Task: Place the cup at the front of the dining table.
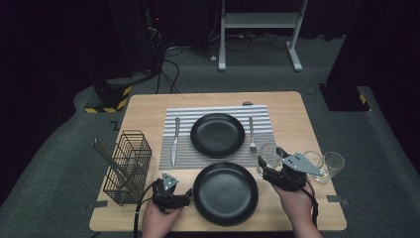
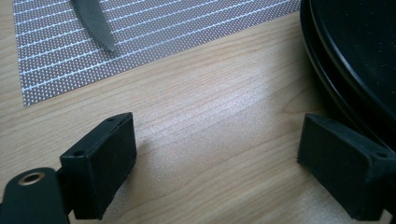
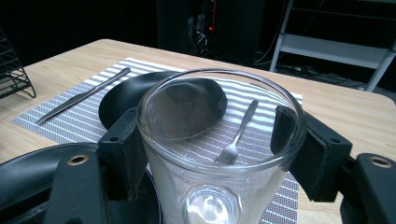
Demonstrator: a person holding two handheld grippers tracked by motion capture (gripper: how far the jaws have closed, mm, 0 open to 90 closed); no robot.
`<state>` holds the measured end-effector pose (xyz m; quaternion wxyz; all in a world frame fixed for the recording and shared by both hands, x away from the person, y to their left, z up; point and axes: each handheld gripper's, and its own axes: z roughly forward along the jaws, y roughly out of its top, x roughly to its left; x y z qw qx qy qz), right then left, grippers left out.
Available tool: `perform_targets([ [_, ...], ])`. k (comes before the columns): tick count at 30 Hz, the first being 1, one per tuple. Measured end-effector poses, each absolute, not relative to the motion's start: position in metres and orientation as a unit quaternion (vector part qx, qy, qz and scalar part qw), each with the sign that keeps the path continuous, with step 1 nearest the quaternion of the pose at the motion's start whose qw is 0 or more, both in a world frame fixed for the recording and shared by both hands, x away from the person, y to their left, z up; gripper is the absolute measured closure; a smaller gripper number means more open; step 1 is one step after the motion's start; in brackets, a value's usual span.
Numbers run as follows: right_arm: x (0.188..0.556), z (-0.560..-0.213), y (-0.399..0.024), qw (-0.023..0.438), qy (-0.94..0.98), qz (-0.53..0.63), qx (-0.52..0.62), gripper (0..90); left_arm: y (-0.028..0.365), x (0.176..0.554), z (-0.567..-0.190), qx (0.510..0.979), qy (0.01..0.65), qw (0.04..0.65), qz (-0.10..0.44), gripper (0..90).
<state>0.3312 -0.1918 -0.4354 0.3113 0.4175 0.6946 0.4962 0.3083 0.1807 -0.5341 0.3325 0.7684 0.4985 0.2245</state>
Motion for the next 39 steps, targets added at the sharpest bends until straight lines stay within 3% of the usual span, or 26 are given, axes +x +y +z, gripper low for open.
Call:
perform_targets([
  [11,0.332,-0.425,-0.186,0.315,0.688,0.503,0.418,28.5,0.181,0.313,-0.534,0.783,0.484,0.33,0.211,4.5],
  [39,0.333,-0.412,-0.178,0.316,0.687,0.51,0.41,28.5,0.201,0.307,-0.518,0.76,0.487,0.385,0.19,6.2],
])
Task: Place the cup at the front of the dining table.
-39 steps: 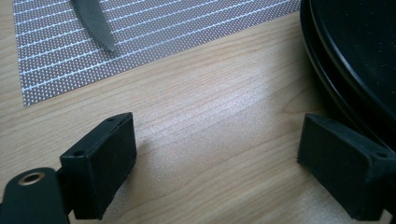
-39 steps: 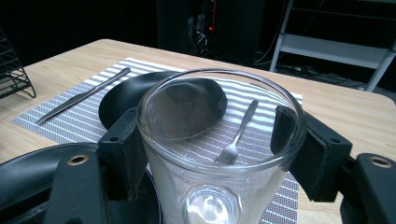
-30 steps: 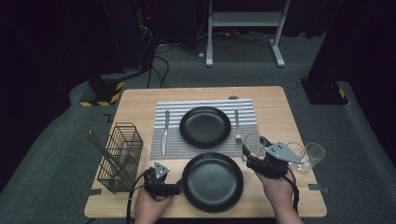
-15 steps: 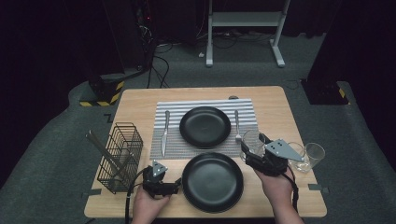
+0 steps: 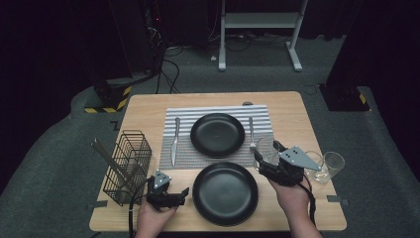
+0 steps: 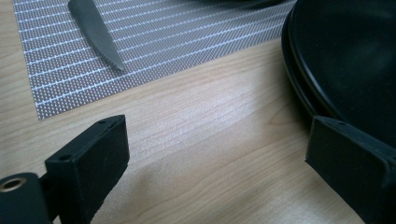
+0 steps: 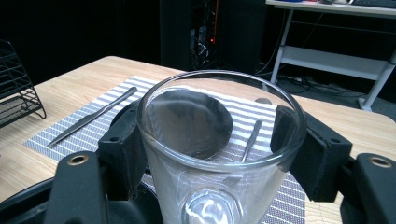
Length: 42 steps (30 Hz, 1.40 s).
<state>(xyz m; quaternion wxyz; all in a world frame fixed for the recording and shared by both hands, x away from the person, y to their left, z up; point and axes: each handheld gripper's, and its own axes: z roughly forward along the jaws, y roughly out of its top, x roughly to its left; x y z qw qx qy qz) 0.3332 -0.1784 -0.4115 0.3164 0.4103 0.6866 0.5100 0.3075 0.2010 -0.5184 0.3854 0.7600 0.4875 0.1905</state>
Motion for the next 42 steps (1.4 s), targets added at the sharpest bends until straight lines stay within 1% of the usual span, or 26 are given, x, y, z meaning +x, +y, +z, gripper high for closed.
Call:
perform_targets([
  [4,0.334,-0.413,-0.177,0.318,0.688,0.509,0.408,28.5,0.2,0.305,-0.514,0.767,0.472,0.39,0.191,4.6],
  [7,0.335,-0.415,-0.177,0.317,0.689,0.508,0.409,28.5,0.199,0.304,-0.511,0.764,0.465,0.406,0.19,3.9],
  [10,0.336,-0.417,-0.176,0.315,0.689,0.509,0.408,28.5,0.198,0.306,-0.51,0.761,0.462,0.417,0.184,0.8],
  [14,0.336,-0.42,-0.172,0.313,0.694,0.509,0.402,28.5,0.195,0.303,-0.505,0.763,0.447,0.427,0.188,0.6],
  [17,0.336,-0.422,-0.168,0.311,0.699,0.508,0.396,28.5,0.195,0.302,-0.503,0.756,0.443,0.45,0.174,1.9],
  [21,0.336,-0.424,-0.163,0.309,0.703,0.51,0.389,28.5,0.194,0.303,-0.501,0.752,0.445,0.457,0.167,2.0],
  [35,0.336,-0.427,-0.145,0.285,0.713,0.526,0.366,28.5,0.175,0.299,-0.484,0.759,0.418,0.46,0.195,2.7],
  [42,0.337,-0.427,-0.142,0.269,0.712,0.534,0.368,28.5,0.164,0.301,-0.478,0.759,0.411,0.458,0.213,7.4],
])
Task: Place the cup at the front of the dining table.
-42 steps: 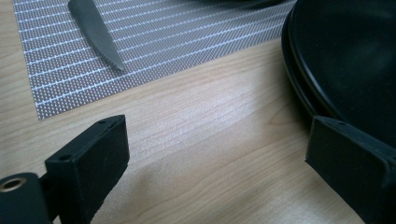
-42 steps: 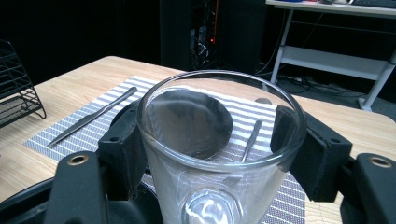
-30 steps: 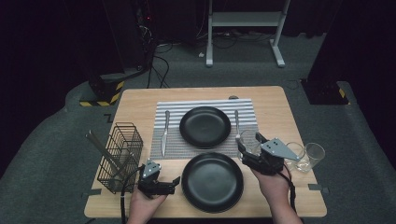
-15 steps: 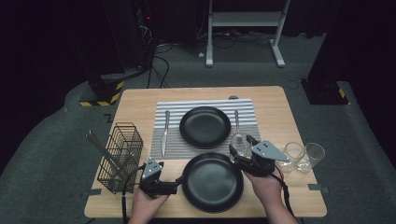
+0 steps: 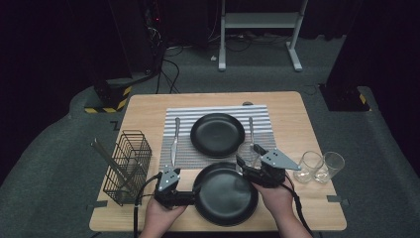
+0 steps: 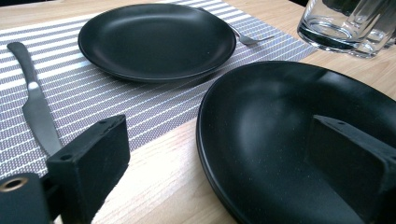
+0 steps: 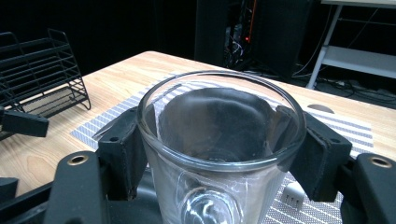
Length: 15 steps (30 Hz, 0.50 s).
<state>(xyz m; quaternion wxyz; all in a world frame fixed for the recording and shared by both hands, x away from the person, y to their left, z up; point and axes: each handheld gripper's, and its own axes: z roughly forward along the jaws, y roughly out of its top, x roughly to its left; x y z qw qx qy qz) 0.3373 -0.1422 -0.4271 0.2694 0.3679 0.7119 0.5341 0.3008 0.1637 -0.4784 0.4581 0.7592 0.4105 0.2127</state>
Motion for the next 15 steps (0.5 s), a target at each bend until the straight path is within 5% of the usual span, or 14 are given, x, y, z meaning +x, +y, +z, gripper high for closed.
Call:
perform_targets([
  [15,0.34,-0.423,-0.139,0.267,0.715,0.534,0.365,28.5,0.13,0.306,-0.472,0.766,0.381,0.469,0.218,9.1],
])
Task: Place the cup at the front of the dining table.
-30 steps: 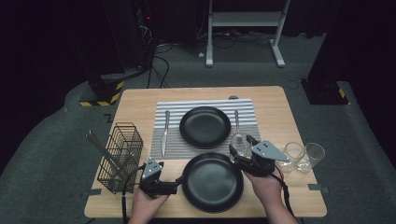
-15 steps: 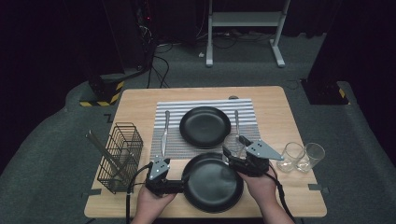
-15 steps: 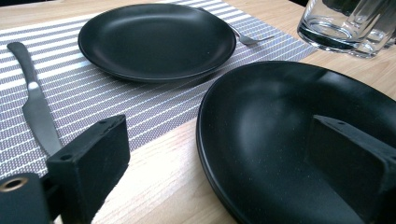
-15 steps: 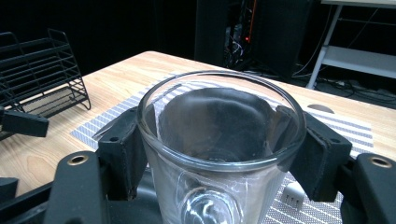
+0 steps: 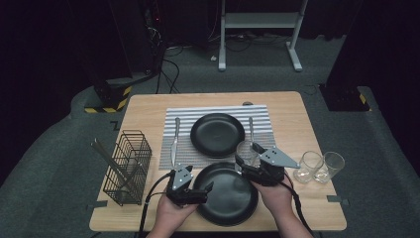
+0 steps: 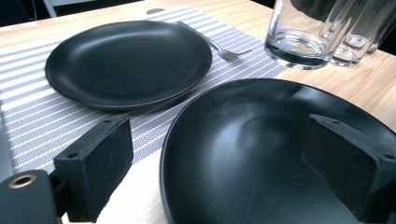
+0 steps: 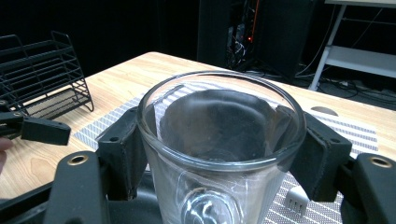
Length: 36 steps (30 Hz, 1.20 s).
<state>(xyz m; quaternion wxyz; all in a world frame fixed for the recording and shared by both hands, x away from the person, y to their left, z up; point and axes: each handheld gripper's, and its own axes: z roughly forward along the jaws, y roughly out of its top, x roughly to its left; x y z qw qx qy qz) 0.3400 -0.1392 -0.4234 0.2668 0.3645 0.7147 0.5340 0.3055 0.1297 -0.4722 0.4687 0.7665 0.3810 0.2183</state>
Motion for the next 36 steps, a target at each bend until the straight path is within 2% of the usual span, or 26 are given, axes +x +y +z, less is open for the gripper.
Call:
perform_targets([
  [36,0.347,-0.414,-0.126,0.263,0.715,0.538,0.361,28.5,0.1,0.325,-0.467,0.769,0.361,0.489,0.199,7.7],
])
